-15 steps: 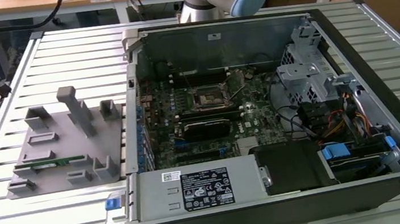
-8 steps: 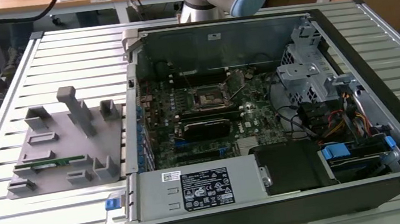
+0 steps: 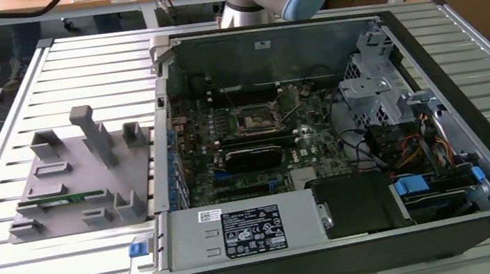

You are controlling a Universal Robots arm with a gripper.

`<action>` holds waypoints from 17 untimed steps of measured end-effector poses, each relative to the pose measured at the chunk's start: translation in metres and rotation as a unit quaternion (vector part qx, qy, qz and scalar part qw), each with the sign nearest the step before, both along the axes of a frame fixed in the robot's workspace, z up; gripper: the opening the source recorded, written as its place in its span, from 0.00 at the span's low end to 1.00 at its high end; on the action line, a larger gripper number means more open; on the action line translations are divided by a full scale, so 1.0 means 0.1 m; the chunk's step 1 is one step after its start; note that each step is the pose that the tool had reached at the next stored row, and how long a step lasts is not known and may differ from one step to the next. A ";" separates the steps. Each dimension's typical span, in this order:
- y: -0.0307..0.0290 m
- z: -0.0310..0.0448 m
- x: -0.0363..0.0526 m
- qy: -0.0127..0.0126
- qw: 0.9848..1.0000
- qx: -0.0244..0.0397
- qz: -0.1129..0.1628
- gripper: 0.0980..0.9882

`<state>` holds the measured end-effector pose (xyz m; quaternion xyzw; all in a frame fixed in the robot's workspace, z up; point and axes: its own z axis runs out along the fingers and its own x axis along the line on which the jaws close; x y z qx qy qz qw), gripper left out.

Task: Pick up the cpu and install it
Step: 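Pick up the cpu and move it towards the insertion slot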

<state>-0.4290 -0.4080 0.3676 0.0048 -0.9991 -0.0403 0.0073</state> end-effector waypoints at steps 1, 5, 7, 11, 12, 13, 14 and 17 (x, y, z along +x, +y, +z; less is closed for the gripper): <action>0.001 0.015 0.000 0.000 1.000 0.000 0.000 0.49; 0.005 0.078 0.000 0.000 1.000 0.000 -0.002 0.49; 0.007 0.111 0.000 0.000 1.000 0.000 -0.002 0.49; 0.012 0.181 0.000 0.000 1.000 0.000 -0.003 0.49; 0.012 0.193 0.001 0.000 1.000 0.000 -0.004 0.49; 0.012 0.202 0.009 0.000 1.000 0.000 -0.004 0.49; 0.013 0.208 0.022 0.000 1.000 0.000 -0.004 0.49; 0.013 0.217 0.083 0.000 1.000 0.000 -0.005 0.49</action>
